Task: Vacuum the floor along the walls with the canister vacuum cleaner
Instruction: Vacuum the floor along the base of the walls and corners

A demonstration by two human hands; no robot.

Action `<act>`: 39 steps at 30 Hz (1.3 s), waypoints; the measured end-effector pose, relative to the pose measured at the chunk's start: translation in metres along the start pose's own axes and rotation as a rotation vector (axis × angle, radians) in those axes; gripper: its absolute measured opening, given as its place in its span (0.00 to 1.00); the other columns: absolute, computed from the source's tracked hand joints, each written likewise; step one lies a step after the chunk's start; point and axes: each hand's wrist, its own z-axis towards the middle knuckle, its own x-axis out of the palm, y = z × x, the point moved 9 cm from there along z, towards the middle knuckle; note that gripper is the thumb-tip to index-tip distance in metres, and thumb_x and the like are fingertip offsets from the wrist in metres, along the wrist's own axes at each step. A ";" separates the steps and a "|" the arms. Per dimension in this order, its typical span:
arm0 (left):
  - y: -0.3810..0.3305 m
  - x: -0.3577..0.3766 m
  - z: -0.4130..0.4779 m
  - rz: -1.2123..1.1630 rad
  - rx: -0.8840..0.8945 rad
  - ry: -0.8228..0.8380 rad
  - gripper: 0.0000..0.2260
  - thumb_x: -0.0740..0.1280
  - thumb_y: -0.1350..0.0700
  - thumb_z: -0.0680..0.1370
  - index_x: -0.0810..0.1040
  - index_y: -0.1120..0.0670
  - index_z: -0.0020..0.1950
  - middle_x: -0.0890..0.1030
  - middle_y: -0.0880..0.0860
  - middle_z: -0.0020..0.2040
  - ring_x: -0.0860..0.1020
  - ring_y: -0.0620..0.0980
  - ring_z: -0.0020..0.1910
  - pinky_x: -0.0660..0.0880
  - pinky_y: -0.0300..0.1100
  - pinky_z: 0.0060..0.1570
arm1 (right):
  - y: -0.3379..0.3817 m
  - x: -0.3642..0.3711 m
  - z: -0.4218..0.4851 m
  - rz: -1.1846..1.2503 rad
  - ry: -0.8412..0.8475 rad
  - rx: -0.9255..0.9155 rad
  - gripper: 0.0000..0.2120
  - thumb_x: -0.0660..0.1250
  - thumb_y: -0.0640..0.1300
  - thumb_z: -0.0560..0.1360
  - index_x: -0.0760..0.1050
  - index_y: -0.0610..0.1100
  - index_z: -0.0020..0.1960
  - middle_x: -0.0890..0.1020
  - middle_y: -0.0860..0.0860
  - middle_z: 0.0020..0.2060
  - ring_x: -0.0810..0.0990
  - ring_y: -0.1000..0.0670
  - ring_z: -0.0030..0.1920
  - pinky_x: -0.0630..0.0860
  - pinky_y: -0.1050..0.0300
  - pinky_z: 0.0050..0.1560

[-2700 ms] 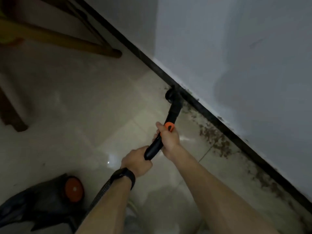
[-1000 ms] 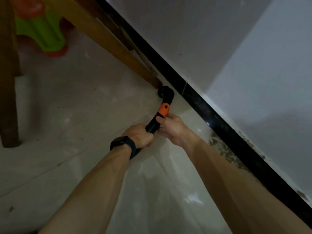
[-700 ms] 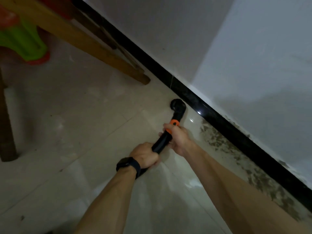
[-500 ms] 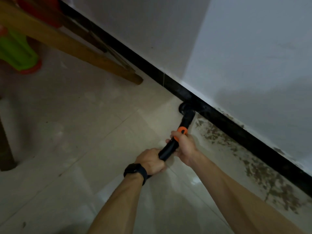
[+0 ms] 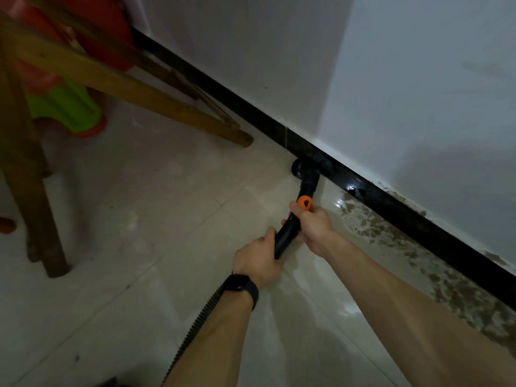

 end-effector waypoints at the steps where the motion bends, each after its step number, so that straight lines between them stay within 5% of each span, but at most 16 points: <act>1: -0.001 -0.002 -0.003 0.074 0.009 -0.064 0.15 0.63 0.53 0.78 0.64 0.51 0.63 0.78 0.52 0.51 0.79 0.56 0.46 0.73 0.47 0.40 | 0.000 0.004 0.003 -0.007 0.008 0.005 0.08 0.69 0.44 0.82 0.74 0.39 0.56 0.80 0.44 0.44 0.84 0.43 0.45 0.84 0.45 0.48; 4: 0.005 -0.003 -0.007 0.114 -0.037 -0.172 0.14 0.59 0.58 0.80 0.62 0.52 0.65 0.77 0.53 0.53 0.79 0.58 0.47 0.73 0.49 0.41 | -0.002 0.016 0.007 -0.029 0.038 0.010 0.09 0.70 0.44 0.82 0.74 0.40 0.56 0.81 0.43 0.45 0.86 0.43 0.46 0.84 0.44 0.50; 11: 0.027 -0.007 0.004 -0.003 -0.104 -0.121 0.14 0.62 0.57 0.76 0.62 0.50 0.59 0.75 0.51 0.42 0.76 0.56 0.37 0.72 0.46 0.36 | -0.003 0.030 0.014 -0.078 0.119 0.014 0.09 0.72 0.45 0.80 0.73 0.43 0.55 0.82 0.41 0.53 0.84 0.40 0.55 0.82 0.40 0.57; 14: 0.050 -0.003 -0.004 -0.087 -0.206 -0.112 0.16 0.62 0.56 0.74 0.63 0.48 0.60 0.75 0.50 0.40 0.77 0.55 0.38 0.75 0.46 0.38 | -0.010 0.036 0.010 -0.351 0.139 -0.001 0.18 0.71 0.53 0.80 0.71 0.46 0.65 0.81 0.43 0.60 0.84 0.44 0.54 0.81 0.44 0.57; 17: 0.082 -0.002 -0.016 -0.189 -0.340 -0.153 0.15 0.62 0.55 0.73 0.64 0.47 0.58 0.76 0.50 0.39 0.78 0.55 0.39 0.79 0.48 0.41 | -0.023 0.040 0.009 -0.612 0.169 -0.012 0.34 0.67 0.62 0.80 0.62 0.46 0.79 0.75 0.45 0.69 0.79 0.44 0.64 0.77 0.45 0.65; 23: 0.130 -0.011 -0.014 -0.216 -0.437 -0.252 0.12 0.63 0.54 0.76 0.66 0.48 0.58 0.76 0.51 0.39 0.77 0.55 0.37 0.78 0.48 0.40 | -0.052 0.059 0.008 -1.262 0.328 -0.156 0.40 0.60 0.65 0.82 0.52 0.44 0.84 0.53 0.48 0.83 0.52 0.46 0.83 0.53 0.51 0.81; 26: 0.140 -0.025 0.007 -0.159 -0.394 -0.250 0.16 0.62 0.54 0.77 0.66 0.48 0.64 0.74 0.50 0.40 0.75 0.54 0.37 0.73 0.45 0.37 | -0.069 0.061 0.012 -1.592 0.409 -0.182 0.41 0.57 0.66 0.82 0.42 0.50 0.85 0.36 0.53 0.83 0.36 0.48 0.82 0.46 0.37 0.81; 29: 0.152 -0.037 0.022 -0.139 -0.392 -0.239 0.17 0.63 0.53 0.77 0.65 0.49 0.65 0.71 0.49 0.37 0.74 0.54 0.36 0.72 0.44 0.36 | -0.071 0.058 0.017 -1.797 0.427 -0.212 0.42 0.56 0.66 0.82 0.34 0.55 0.83 0.30 0.56 0.80 0.31 0.49 0.81 0.47 0.26 0.77; 34: 0.168 -0.058 0.041 -0.127 -0.391 -0.264 0.15 0.63 0.53 0.77 0.66 0.50 0.63 0.75 0.52 0.41 0.75 0.54 0.36 0.73 0.43 0.35 | -0.067 0.059 0.023 -1.889 0.443 -0.221 0.45 0.56 0.70 0.79 0.28 0.59 0.81 0.25 0.57 0.78 0.28 0.48 0.80 0.48 0.20 0.73; 39: 0.181 -0.076 0.066 -0.135 -0.397 -0.256 0.15 0.63 0.52 0.77 0.67 0.51 0.62 0.77 0.54 0.44 0.76 0.54 0.37 0.74 0.44 0.35 | -0.075 0.052 0.032 -1.966 0.404 -0.299 0.44 0.42 0.79 0.75 0.20 0.60 0.76 0.18 0.57 0.73 0.21 0.48 0.77 0.40 0.19 0.72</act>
